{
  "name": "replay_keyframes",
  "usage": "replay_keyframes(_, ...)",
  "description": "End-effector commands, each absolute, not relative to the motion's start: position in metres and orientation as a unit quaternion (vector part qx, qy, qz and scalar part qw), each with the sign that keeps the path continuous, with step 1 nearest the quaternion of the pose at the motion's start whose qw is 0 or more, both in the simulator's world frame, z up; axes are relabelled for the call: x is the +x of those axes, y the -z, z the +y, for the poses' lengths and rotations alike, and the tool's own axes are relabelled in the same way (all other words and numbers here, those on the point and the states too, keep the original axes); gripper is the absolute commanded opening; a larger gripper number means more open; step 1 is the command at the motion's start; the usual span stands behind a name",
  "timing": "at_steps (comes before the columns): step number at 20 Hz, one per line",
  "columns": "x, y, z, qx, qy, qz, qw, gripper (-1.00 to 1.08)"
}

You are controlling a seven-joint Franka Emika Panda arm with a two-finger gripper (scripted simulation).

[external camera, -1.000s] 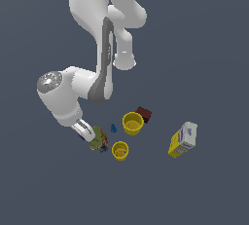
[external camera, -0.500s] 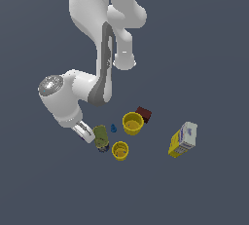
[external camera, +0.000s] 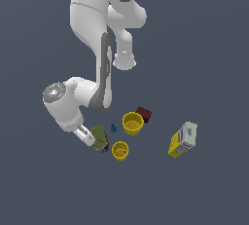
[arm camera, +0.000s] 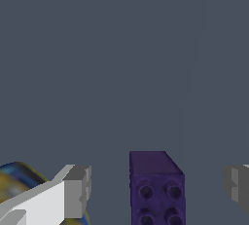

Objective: Pick up a designated object from a clutter of objects.

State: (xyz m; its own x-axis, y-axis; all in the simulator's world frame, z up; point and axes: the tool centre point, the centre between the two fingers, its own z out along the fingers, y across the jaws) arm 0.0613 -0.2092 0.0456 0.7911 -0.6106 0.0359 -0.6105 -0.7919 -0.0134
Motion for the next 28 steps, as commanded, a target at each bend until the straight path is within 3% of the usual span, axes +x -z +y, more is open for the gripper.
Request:
replay_keyframes(1, 0.050, -0.022, -0.201, -0.948, 0.000, 0.319, 0.000, 1.00)
replay_keyframes(2, 0.050, -0.022, -0.201, -0.948, 0.000, 0.319, 0.000, 1.00)
replay_keyframes(3, 0.050, -0.022, -0.201, -0.948, 0.000, 0.319, 0.000, -1.00)
replay_keyframes(12, 0.050, -0.022, -0.201, -0.948, 0.000, 0.319, 0.000, -1.00)
replay_keyframes(13, 0.064, -0.046, -0.211, -0.946, 0.023, 0.323, 0.000, -1.00)
replay_keyframes(28, 0.052, -0.093, -0.176, -0.946, 0.020, 0.323, 0.001, -1.00)
